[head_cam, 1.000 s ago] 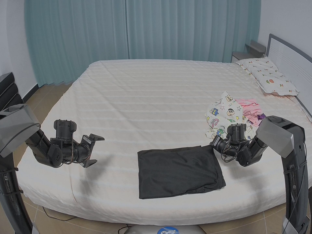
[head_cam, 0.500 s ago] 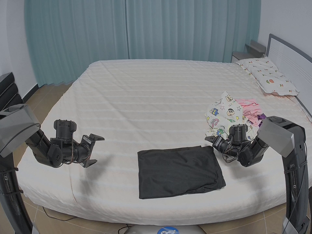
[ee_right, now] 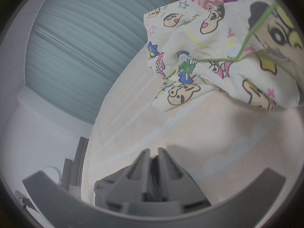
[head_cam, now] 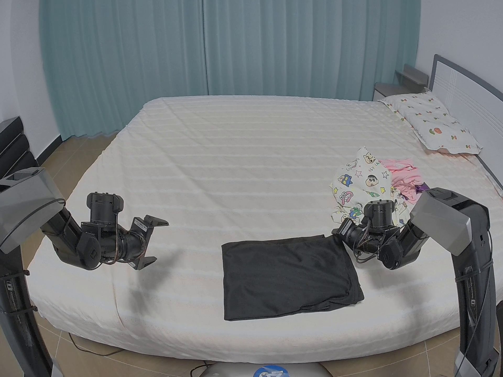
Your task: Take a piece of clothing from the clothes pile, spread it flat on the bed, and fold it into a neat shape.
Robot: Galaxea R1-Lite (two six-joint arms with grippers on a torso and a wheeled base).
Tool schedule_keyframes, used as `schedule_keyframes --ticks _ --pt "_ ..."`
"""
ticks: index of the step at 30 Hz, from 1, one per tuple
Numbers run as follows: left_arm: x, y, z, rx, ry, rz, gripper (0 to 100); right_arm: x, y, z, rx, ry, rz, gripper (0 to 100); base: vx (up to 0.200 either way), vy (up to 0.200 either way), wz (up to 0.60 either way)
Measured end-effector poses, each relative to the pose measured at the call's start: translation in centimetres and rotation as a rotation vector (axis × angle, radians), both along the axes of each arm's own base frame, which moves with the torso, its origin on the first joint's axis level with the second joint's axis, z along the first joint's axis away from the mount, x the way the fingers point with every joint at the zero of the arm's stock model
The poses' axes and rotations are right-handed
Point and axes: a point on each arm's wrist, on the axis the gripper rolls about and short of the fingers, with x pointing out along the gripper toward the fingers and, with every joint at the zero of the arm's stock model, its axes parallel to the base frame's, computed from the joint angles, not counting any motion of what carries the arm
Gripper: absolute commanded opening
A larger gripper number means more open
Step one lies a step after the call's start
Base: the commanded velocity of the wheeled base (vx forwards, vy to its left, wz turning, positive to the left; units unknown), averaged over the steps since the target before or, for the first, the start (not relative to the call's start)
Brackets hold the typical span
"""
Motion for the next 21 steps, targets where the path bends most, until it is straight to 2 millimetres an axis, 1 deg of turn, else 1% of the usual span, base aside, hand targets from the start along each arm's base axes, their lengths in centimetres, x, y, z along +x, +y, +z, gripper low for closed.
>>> schedule_keyframes --ticks 8,17,18,21 --pt "0.0 0.0 0.0 0.0 0.0 0.0 100 0.3 -1.1 0.1 -0.004 -0.003 -0.031 0 0.0 0.0 0.0" --pt "0.0 0.0 0.0 0.0 0.0 0.0 100 0.3 -1.4 0.0 -0.015 0.002 -0.051 0 0.0 0.0 0.0" --pt "0.0 0.0 0.0 0.0 0.0 0.0 100 0.3 -1.4 0.0 -0.015 0.002 -0.051 100 0.0 0.0 0.0" --pt "0.0 0.0 0.0 0.0 0.0 0.0 100 0.3 -1.5 0.0 -0.017 0.004 -0.052 100 0.0 0.0 0.0"
